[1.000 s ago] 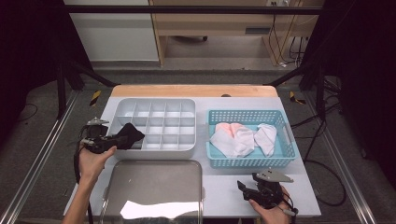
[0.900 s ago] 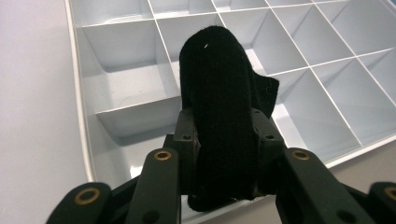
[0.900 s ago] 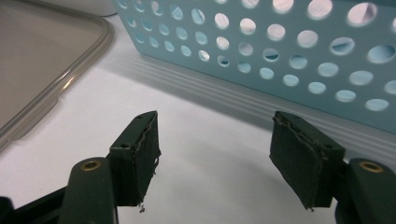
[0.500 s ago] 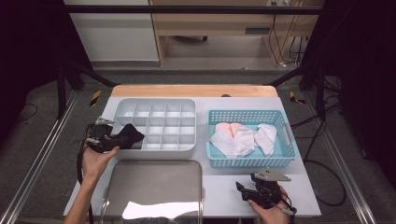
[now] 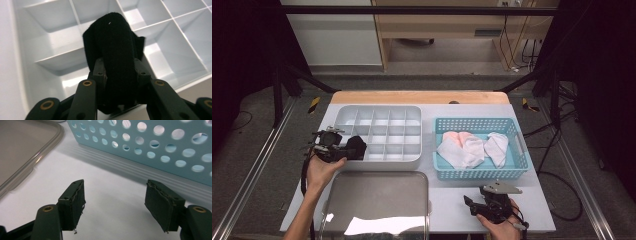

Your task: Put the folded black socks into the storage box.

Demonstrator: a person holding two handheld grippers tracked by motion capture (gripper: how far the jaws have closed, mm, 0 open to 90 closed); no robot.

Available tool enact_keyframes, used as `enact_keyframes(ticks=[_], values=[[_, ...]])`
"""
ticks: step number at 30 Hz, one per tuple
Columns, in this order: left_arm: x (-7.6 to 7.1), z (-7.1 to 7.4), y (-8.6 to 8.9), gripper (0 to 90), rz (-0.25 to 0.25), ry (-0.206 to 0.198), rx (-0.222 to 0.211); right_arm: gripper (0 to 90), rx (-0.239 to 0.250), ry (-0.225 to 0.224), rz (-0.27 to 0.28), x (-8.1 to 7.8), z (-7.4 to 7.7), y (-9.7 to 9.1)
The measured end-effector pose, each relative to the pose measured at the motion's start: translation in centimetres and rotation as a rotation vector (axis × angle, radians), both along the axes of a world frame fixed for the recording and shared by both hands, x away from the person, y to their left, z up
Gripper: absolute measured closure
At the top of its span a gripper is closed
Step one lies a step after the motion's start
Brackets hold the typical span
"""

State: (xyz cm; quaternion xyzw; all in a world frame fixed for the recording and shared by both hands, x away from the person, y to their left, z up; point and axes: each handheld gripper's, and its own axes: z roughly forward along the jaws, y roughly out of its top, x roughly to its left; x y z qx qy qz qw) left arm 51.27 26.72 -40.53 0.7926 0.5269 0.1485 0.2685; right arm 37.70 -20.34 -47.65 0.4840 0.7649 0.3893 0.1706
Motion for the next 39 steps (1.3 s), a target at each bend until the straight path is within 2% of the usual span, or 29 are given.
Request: enact_keyframes(ticks=[3, 5, 12, 15, 17, 19, 21, 25, 28, 30, 32, 35, 39], values=[[0.2, -0.7, -0.3, 68.5, -0.004, 0.017, 0.013, 32.4, 0.003, 0.002, -0.002, 0.0, 0.0, -0.1], [0.2, -1.0, -0.1, 68.4, 0.000, 0.029, -0.005, 32.4, 0.005, -0.001, -0.002, 0.0, 0.0, -0.1], [0.0, -1.0, 0.3, 66.0, -0.003, 0.023, -0.030, 32.4, 0.006, 0.004, 0.005, 0.0, -0.1, 0.0], [-0.2, -0.7, 0.6, 58.5, -0.010, 0.005, -0.076, 32.3, 0.003, 0.001, 0.005, 0.0, -0.1, 0.0], [-0.5, -0.4, 0.7, 51.2, -0.011, -0.037, -0.086, 32.3, 0.006, 0.002, 0.005, 0.0, -0.1, -0.1], [-0.6, -0.1, 0.9, 48.4, -0.008, -0.063, -0.107, 32.2, 0.010, 0.006, 0.003, -0.1, 0.0, -0.1], [-0.4, 0.2, 0.8, 44.6, 0.010, -0.100, -0.104, 32.2, 0.004, 0.002, 0.005, 0.0, -0.1, 0.0], [0.6, -0.1, 0.4, 42.5, 0.022, -0.094, -0.083, 32.2, 0.006, 0.008, 0.008, -0.1, 0.0, 0.1], [1.2, -0.9, 0.0, 45.5, 0.035, -0.074, -0.069, 32.3, 0.003, 0.003, 0.013, 0.0, -0.1, 0.0], [1.2, -0.9, 0.0, 54.4, 0.046, -0.073, -0.050, 32.2, 0.004, 0.005, 0.012, -0.1, 0.0, -0.1], [1.0, -1.0, 0.0, 63.4, 0.054, -0.067, -0.076, 32.3, 0.004, 0.004, 0.012, -0.1, 0.0, -0.1], [0.6, -1.0, 0.1, 66.7, 0.035, -0.063, -0.091, 32.3, 0.005, 0.006, 0.015, -0.1, 0.0, 0.0], [0.8, -1.4, -0.3, 67.6, 0.014, -0.038, -0.062, 32.3, 0.004, 0.011, 0.014, 0.0, -0.1, 0.1]])
